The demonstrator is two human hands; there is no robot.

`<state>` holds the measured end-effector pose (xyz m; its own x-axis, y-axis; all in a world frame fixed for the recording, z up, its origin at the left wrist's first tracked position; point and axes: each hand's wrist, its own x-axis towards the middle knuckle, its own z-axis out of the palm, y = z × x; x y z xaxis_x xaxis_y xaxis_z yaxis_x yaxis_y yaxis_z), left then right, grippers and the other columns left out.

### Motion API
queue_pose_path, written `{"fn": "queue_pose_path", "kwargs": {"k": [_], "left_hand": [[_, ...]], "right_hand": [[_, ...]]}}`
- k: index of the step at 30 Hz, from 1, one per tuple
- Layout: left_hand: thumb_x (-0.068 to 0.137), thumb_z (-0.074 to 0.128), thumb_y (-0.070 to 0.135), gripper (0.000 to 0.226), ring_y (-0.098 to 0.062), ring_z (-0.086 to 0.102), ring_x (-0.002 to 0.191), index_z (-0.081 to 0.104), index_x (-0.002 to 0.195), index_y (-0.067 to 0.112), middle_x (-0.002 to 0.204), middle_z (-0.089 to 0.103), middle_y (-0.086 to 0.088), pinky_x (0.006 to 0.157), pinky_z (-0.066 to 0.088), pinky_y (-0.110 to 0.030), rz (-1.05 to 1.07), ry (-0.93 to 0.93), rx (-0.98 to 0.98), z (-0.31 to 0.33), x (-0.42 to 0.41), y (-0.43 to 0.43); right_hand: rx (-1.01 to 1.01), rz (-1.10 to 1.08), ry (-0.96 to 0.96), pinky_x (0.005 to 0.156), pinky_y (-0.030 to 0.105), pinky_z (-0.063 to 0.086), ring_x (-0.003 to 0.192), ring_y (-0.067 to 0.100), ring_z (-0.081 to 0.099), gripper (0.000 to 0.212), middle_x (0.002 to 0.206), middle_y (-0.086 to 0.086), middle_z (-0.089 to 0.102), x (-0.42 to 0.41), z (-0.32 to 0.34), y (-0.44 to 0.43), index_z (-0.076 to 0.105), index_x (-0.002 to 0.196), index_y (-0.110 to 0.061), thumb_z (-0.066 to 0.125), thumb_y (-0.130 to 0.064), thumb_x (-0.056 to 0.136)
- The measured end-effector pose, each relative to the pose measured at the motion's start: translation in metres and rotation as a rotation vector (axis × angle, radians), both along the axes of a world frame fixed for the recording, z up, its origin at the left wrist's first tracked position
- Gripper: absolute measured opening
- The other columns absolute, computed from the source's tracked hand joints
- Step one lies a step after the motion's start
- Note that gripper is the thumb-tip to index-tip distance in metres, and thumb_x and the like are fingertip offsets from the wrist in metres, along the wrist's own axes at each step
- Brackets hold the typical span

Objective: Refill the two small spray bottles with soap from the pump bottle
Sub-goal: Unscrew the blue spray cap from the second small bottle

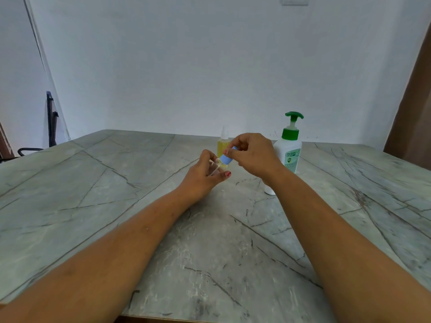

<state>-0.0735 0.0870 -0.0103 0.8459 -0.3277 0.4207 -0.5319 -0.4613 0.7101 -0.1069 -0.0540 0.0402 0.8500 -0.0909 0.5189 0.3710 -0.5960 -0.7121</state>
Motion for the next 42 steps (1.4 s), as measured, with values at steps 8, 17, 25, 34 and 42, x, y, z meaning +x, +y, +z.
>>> {"fn": "queue_pose_path", "kwargs": {"k": [8, 17, 25, 34, 42], "left_hand": [[0.088, 0.059, 0.034, 0.026, -0.017, 0.053, 0.094, 0.05, 0.105, 0.017, 0.108, 0.055, 0.0, 0.077, 0.044, -0.026, -0.016, -0.034, -0.05, 0.001, -0.002, 0.003], [0.087, 0.059, 0.037, 0.018, -0.007, 0.051, 0.081, 0.055, 0.098, 0.024, 0.099, 0.055, 0.006, 0.067, 0.04, -0.011, 0.016, -0.077, -0.019, 0.0, 0.003, 0.001], [0.086, 0.059, 0.039, 0.021, -0.005, 0.056, 0.084, 0.054, 0.104, 0.03, 0.101, 0.058, 0.008, 0.068, 0.04, -0.01, -0.025, -0.018, -0.077, 0.001, -0.001, 0.001], [0.081, 0.065, 0.039, 0.025, -0.001, 0.065, 0.085, 0.055, 0.1, 0.025, 0.094, 0.068, 0.012, 0.069, 0.043, -0.013, -0.044, 0.06, -0.156, 0.001, -0.001, 0.002], [0.086, 0.062, 0.028, 0.029, -0.009, 0.065, 0.095, 0.055, 0.113, 0.02, 0.105, 0.069, 0.001, 0.087, 0.045, -0.024, -0.145, 0.104, -0.174, 0.003, -0.007, 0.002]], "right_hand": [[0.075, 0.102, 0.027, 0.071, 0.019, 0.047, 0.08, 0.004, 0.058, 0.018, 0.089, -0.005, 0.065, -0.004, 0.004, -0.003, 0.066, 0.103, -0.023, 0.067, -0.023, 0.085], [-0.097, 0.045, -0.057, 0.064, 0.003, 0.041, 0.079, 0.003, 0.055, 0.02, 0.1, 0.0, 0.064, 0.0, 0.001, 0.0, 0.068, 0.104, -0.015, 0.06, -0.006, 0.087], [-0.007, 0.063, -0.03, 0.068, 0.009, 0.043, 0.087, 0.01, 0.059, 0.059, 0.103, -0.002, 0.058, -0.001, -0.002, 0.001, 0.048, 0.128, -0.026, 0.076, -0.021, 0.076], [0.019, -0.001, 0.032, 0.067, 0.012, 0.043, 0.078, 0.005, 0.058, 0.033, 0.09, -0.001, 0.065, 0.003, -0.005, -0.001, 0.064, 0.108, -0.012, 0.074, -0.013, 0.077], [0.084, 0.145, 0.076, 0.071, 0.011, 0.044, 0.095, 0.011, 0.057, 0.042, 0.112, 0.0, 0.061, -0.001, -0.005, 0.004, 0.059, 0.12, -0.016, 0.071, -0.013, 0.08]]}}
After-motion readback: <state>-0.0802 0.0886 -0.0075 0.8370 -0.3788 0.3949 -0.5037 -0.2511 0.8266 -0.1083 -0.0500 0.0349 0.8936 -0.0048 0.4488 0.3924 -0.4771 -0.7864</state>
